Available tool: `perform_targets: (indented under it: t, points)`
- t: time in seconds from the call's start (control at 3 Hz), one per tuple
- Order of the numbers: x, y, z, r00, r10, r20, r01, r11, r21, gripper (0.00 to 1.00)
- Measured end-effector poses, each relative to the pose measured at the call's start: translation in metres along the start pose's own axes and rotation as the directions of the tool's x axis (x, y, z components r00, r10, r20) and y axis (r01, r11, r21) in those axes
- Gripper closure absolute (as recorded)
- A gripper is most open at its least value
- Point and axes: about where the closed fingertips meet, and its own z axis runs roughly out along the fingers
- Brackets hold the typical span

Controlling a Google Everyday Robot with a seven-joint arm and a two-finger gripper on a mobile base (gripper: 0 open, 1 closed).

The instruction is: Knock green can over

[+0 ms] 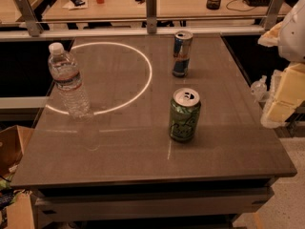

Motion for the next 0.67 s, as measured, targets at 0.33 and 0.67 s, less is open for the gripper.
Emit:
perform_targets:
  t: [0.33,0.67]
  points:
    - [0.0000,0.0000,0.0000,1.000,0.000,0.000,0.000,1.0000,0.000,0.00]
    - [0.0019,0.0039,-0.0022,0.998,0.056,0.040,-0.055,0.9984,-0.011,0.00]
